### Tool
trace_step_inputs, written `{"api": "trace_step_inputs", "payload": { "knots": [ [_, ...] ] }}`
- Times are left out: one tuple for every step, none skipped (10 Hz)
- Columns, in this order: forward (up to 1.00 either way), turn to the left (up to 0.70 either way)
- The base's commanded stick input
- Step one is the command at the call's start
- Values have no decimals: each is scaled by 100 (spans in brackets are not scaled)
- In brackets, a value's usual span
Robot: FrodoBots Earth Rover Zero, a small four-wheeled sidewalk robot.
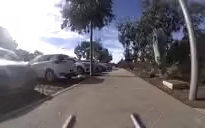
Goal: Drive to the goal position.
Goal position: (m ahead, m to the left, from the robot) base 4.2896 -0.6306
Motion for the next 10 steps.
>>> {"api": "trace_step_inputs", "payload": {
  "knots": [
    [100,0],
    [100,0],
    [100,0],
    [100,0],
    [100,0],
    [100,0],
    [100,0],
    [100,0],
    [100,0],
    [100,0]
  ]
}}
